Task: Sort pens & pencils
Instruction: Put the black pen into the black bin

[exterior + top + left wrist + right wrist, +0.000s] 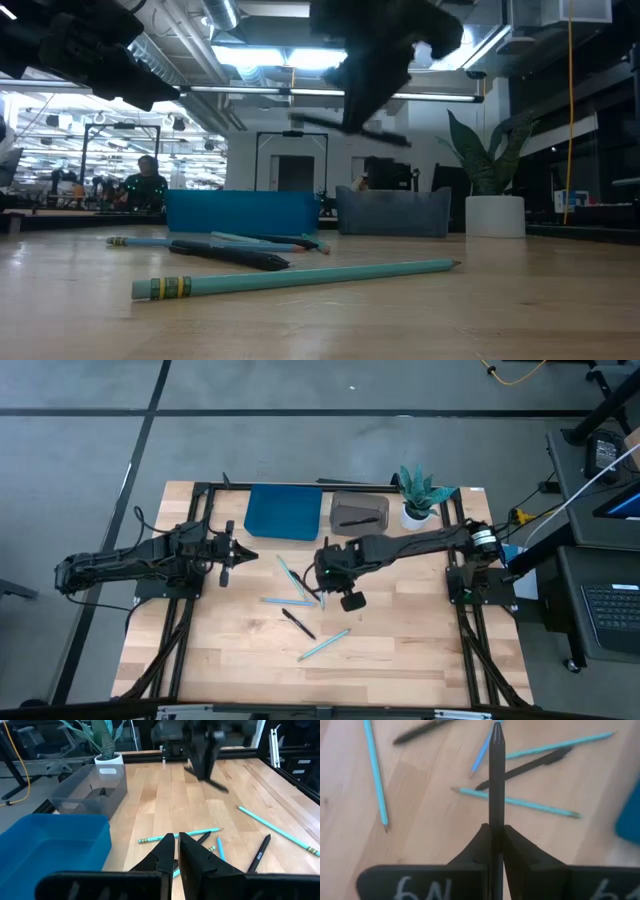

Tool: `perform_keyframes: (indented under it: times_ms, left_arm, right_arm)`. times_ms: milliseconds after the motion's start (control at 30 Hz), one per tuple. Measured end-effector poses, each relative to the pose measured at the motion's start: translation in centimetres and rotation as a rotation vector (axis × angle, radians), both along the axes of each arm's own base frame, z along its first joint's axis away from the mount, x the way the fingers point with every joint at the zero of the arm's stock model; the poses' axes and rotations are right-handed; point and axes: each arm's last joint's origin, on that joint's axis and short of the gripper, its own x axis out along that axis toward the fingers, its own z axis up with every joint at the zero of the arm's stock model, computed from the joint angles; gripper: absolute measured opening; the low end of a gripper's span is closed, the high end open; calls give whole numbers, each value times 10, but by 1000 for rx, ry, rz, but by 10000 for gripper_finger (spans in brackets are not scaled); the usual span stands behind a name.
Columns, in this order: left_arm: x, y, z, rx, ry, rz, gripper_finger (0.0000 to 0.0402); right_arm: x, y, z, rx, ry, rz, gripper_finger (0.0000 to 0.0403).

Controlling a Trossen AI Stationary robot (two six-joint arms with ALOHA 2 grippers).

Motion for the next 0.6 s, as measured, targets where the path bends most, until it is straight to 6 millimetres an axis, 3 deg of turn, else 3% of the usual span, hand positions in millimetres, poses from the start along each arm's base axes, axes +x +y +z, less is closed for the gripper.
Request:
perform_keyframes:
  times_ms: [267,600]
  left_arm:
    - [0,0,0,-1,2,0,2]
    - [0,0,-1,-3,10,0,17]
  right_arm:
    - [-11,-8,27,-2,-77,-20,29]
    - [-12,-33,29,-9,-78,-78,29]
